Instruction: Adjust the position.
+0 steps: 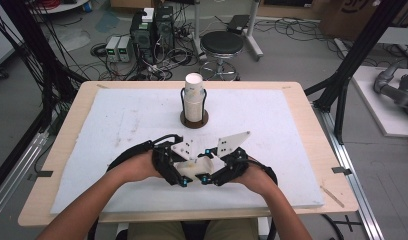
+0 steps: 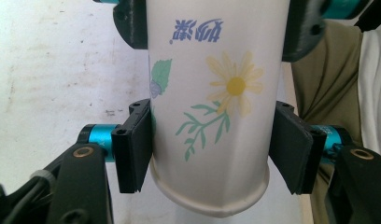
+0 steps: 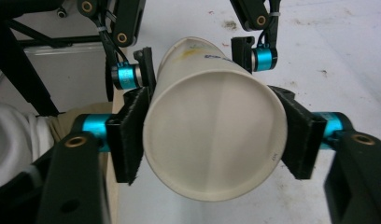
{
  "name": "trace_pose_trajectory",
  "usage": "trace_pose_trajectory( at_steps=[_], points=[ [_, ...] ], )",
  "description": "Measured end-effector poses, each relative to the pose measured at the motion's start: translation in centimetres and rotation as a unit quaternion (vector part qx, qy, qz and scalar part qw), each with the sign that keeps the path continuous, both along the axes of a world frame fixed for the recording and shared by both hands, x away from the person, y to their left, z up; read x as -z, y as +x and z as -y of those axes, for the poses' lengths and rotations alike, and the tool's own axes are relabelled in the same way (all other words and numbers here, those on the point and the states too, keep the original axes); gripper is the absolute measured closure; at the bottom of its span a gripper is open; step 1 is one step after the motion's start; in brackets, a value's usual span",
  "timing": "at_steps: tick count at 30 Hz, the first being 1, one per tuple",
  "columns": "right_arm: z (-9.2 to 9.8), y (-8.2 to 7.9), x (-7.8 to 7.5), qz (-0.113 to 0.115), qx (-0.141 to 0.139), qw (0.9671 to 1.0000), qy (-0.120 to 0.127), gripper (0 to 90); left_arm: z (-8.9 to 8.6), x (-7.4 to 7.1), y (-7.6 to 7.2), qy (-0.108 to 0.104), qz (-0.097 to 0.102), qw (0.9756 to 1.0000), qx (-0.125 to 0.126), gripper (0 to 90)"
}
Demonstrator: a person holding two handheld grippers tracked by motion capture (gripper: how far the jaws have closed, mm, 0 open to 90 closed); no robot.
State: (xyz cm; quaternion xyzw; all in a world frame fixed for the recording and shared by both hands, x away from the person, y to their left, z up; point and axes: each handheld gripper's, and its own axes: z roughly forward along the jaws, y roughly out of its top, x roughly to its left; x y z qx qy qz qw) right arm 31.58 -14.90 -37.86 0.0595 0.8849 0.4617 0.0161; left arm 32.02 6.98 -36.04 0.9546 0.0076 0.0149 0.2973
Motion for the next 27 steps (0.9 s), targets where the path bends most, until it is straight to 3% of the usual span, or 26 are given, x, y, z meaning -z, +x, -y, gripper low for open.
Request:
trace_pose_trajectory(
  at_steps=[5,7,9,11,14,17,23,27],
  points=[
    [0.1,0.0,-0.1,-0.006,-0.003,1.0000,0.007,36.9,-0.1,0.0,0.0,-0.010,0.001,0.9999,-0.001,32.4],
    [0.2,0.0,-0.1,-0.010,-0.001,0.9999,0.009,36.9,-0.4,0.1,0.0,-0.037,-0.002,0.9993,-0.010,27.9],
    [0.4,0.1,-0.2,-0.013,0.001,0.9999,0.011,37.0,-0.8,0.2,0.1,-0.056,-0.002,0.9981,-0.025,17.6],
    [0.6,0.2,-0.2,-0.018,0.004,0.9997,0.015,37.1,-1.4,0.3,0.1,-0.084,-0.007,0.9960,-0.030,17.9],
    [1.1,0.3,-0.1,-0.019,0.010,0.9995,0.022,37.0,-2.6,0.4,0.0,-0.131,-0.006,0.9902,-0.047,17.8],
    [1.8,0.3,-0.2,-0.025,0.018,0.9988,0.037,37.0,-3.6,0.8,-0.3,-0.176,-0.005,0.9819,-0.069,17.8],
    [2.8,0.3,-0.2,-0.030,0.028,0.9974,0.060,36.9,-5.1,2.0,-1.0,-0.254,-0.010,0.9615,-0.105,17.8],
    [3.0,0.3,-0.1,-0.034,0.027,0.9962,0.076,36.8,-5.8,2.6,-1.3,-0.293,-0.012,0.9488,-0.118,17.8]
  ],
)
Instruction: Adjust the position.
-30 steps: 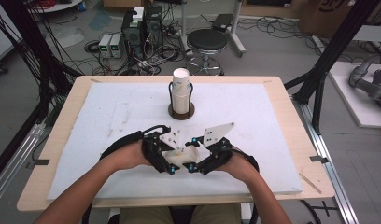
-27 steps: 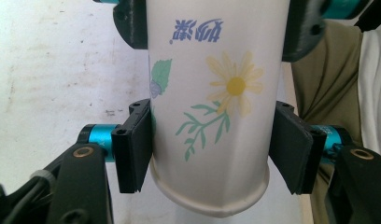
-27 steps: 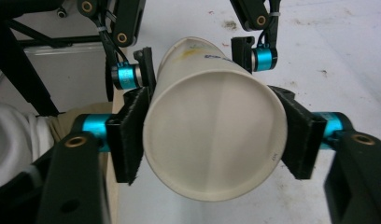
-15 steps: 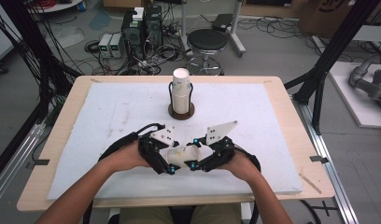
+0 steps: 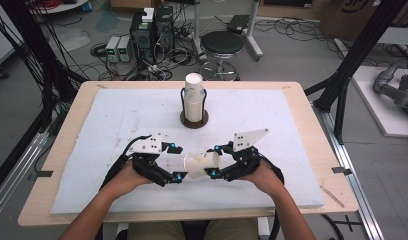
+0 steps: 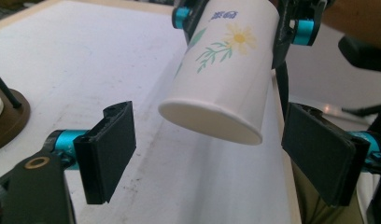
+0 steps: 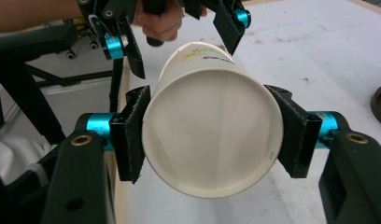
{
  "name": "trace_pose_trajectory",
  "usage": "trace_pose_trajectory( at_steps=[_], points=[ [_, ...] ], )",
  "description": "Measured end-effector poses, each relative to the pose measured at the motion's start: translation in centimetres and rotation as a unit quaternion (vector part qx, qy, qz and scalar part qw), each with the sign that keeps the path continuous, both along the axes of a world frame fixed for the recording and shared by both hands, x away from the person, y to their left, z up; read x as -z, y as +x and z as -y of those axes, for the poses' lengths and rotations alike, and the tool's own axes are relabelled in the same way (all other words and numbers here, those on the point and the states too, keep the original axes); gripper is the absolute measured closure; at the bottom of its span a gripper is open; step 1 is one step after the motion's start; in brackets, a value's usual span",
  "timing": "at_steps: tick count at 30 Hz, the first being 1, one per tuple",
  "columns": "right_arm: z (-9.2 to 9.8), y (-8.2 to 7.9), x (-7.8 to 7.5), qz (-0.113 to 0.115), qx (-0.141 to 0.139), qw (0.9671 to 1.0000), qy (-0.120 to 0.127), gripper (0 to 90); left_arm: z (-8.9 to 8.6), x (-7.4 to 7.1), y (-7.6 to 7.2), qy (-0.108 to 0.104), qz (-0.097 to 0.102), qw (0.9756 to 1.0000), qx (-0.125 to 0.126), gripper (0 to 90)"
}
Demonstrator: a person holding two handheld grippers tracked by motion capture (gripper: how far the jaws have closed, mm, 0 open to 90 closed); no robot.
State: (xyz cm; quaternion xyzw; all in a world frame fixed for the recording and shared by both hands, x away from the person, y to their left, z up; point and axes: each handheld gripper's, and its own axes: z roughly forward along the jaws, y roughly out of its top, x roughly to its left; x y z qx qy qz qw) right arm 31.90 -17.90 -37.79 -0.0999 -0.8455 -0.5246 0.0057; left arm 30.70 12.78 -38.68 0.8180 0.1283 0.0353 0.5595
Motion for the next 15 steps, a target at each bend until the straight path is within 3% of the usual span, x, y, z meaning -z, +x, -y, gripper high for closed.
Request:
trace_pose_trajectory(
  at_steps=[2,10,15],
  points=[
    [0.1,0.0,0.0,0.000,-0.002,1.0000,0.005,36.8,-0.3,0.3,-0.2,-0.022,-0.002,0.9997,-0.008,17.7],
    [0.2,-0.1,0.1,0.001,-0.002,0.9998,0.019,36.8,-0.8,1.2,-0.7,-0.076,-0.005,0.9969,-0.018,17.7],
    [0.4,-0.2,0.1,0.002,-0.005,0.9995,0.030,36.9,-0.8,1.7,-0.8,-0.096,-0.007,0.9952,-0.019,17.7]
  ],
)
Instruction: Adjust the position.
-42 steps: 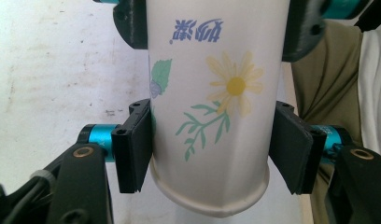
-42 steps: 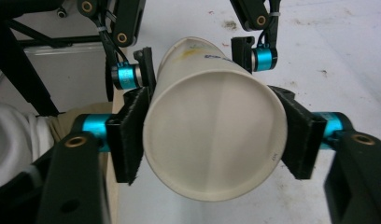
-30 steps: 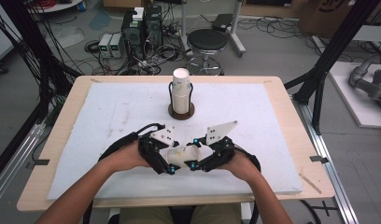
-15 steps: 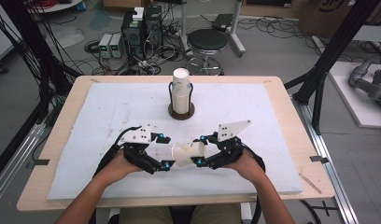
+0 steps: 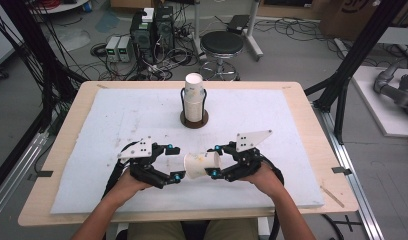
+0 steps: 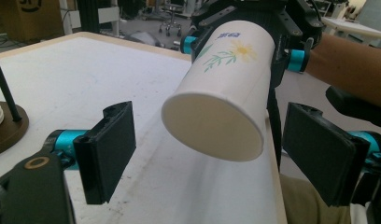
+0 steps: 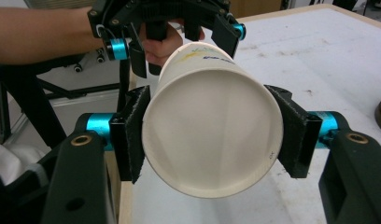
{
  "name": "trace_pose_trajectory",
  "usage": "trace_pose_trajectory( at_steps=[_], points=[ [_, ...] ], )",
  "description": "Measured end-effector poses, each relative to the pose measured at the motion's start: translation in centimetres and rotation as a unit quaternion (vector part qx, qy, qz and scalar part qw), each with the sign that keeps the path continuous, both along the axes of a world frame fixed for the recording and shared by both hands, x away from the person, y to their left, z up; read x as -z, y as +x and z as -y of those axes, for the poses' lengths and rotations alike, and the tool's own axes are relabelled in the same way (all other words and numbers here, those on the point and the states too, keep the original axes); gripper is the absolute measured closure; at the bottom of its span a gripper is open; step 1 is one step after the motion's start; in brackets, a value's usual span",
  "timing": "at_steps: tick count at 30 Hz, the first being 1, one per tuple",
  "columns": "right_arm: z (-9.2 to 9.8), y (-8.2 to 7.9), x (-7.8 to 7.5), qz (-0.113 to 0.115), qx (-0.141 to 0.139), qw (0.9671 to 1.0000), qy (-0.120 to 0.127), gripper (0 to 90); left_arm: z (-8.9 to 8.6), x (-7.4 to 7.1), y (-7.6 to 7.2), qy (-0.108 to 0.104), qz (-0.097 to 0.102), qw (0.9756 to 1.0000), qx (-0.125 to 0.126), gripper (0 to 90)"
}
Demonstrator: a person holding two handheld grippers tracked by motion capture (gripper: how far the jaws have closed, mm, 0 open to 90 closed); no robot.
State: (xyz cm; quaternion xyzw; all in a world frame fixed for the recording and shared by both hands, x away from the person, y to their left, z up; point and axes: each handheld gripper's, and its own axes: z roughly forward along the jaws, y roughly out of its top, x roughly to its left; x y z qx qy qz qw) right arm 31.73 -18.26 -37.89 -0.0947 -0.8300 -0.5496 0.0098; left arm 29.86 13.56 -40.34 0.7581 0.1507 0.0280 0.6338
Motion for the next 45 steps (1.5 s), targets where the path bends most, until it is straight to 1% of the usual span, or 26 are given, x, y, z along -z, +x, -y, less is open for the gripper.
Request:
trace_pose_trajectory(
  at_steps=[9,12,16,21,25,27,30,32,33,38,42,43,44,45],
  points=[
    [0.1,-0.1,0.1,0.000,-0.003,0.9999,0.010,36.9,0.5,0.4,-0.1,-0.021,-0.001,0.9998,0.003,17.5],
    [0.2,-0.1,0.0,-0.002,-0.005,0.9998,0.017,36.9,0.8,0.6,-0.1,-0.027,0.003,0.9996,0.003,17.5],
    [0.3,-0.1,0.0,-0.001,-0.007,0.9997,0.025,36.9,1.3,0.8,-0.2,-0.028,0.003,0.9996,0.008,17.5],
    [0.3,-0.1,0.0,-0.006,-0.013,0.9991,0.041,36.9,1.6,0.8,-0.2,-0.030,0.008,0.9994,0.012,17.5],
    [0.3,-0.1,0.0,-0.009,-0.018,0.9987,0.046,36.9,1.7,0.8,-0.1,-0.035,0.009,0.9992,0.015,17.8],
    [0.3,-0.1,0.0,-0.011,-0.021,0.9986,0.048,36.9,1.8,0.9,-0.1,-0.033,0.010,0.9992,0.018,18.0],
    [0.3,0.0,0.1,-0.014,-0.023,0.9983,0.052,36.9,1.9,0.9,0.0,-0.035,0.013,0.9990,0.025,20.7],
    [0.3,0.0,0.2,-0.018,-0.024,0.9981,0.054,36.9,2.0,0.9,0.0,-0.037,0.017,0.9987,0.030,23.8],
    [0.3,0.1,0.3,-0.016,-0.023,0.9982,0.053,37.1,2.0,0.9,0.0,-0.034,0.020,0.9987,0.033,25.8],
    [0.5,0.2,0.5,-0.032,-0.025,0.9974,0.060,37.2,1.9,0.8,-0.1,-0.036,0.023,0.9985,0.033,30.1],
    [0.5,0.3,0.6,-0.039,-0.026,0.9972,0.058,37.0,1.7,0.5,-0.1,-0.028,0.022,0.9988,0.033,33.1],
    [0.5,0.3,0.6,-0.039,-0.025,0.9972,0.058,36.3,1.7,0.3,-0.1,-0.025,0.019,0.9990,0.031,33.6],
    [0.5,0.2,0.6,-0.038,-0.019,0.9975,0.056,32.8,1.7,0.2,-0.1,-0.022,0.018,0.9991,0.031,33.6],
    [0.4,0.2,0.6,-0.042,-0.013,0.9975,0.056,29.5,1.7,0.1,-0.1,-0.020,0.018,0.9992,0.031,33.8]
  ],
)
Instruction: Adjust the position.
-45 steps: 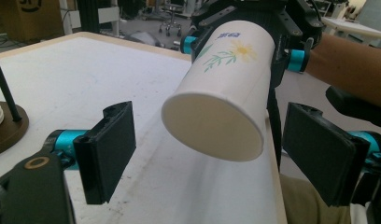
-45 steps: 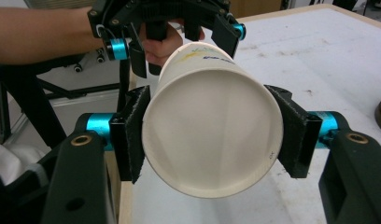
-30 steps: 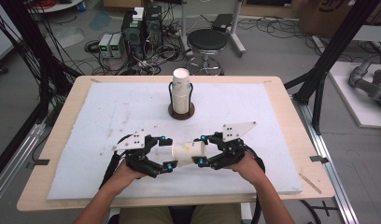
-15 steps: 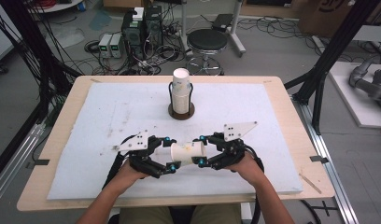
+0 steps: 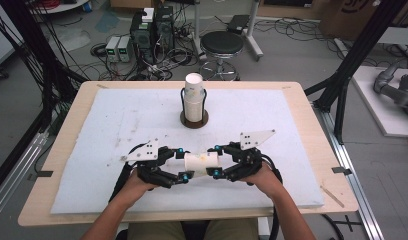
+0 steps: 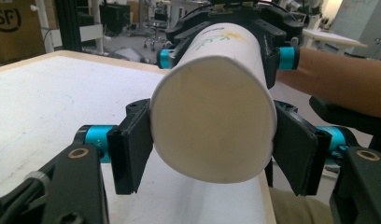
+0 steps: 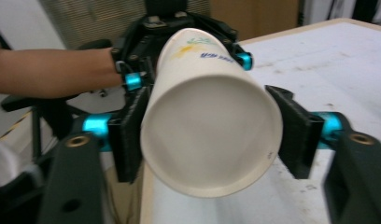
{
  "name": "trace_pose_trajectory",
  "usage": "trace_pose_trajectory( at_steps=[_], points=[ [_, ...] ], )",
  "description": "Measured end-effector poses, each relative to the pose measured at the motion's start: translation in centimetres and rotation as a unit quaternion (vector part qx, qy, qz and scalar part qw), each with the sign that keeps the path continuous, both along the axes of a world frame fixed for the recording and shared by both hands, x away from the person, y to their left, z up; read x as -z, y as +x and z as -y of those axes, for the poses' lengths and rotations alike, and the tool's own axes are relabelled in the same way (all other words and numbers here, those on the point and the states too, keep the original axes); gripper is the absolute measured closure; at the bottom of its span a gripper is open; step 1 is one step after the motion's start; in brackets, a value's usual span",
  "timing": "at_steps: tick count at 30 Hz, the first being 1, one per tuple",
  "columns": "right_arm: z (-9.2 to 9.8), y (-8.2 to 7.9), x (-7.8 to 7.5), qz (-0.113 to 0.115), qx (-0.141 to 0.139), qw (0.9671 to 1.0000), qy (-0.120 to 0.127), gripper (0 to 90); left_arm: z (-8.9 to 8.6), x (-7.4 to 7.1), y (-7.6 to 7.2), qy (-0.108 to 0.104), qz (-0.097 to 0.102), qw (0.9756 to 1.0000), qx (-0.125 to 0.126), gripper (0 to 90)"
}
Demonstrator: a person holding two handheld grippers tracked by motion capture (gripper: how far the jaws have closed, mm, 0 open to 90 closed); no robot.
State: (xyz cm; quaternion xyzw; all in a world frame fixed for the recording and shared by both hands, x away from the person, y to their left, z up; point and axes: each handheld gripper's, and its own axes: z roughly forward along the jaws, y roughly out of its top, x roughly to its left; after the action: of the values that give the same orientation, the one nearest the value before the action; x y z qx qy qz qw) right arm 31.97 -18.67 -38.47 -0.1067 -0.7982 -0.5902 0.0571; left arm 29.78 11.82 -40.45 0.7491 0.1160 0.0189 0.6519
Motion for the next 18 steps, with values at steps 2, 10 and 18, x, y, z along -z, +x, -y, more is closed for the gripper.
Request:
trace_pose_trajectory(
  at_steps=[2,10,18],
  points=[
    [-0.1,0.0,0.0,-0.009,0.006,0.9999,-0.001,23.6,0.0,-0.2,0.1,0.007,-0.004,1.0000,0.000,34.4],
    [0.2,0.0,-0.5,-0.002,0.017,0.9999,-0.002,20.9,-0.4,-1.4,0.4,0.064,-0.005,0.9979,-0.002,34.8],
    [-0.1,-0.2,-1.1,0.025,0.030,0.9988,-0.030,20.8,-0.5,-3.6,0.7,0.152,0.002,0.9884,-0.002,34.8]
  ],
)
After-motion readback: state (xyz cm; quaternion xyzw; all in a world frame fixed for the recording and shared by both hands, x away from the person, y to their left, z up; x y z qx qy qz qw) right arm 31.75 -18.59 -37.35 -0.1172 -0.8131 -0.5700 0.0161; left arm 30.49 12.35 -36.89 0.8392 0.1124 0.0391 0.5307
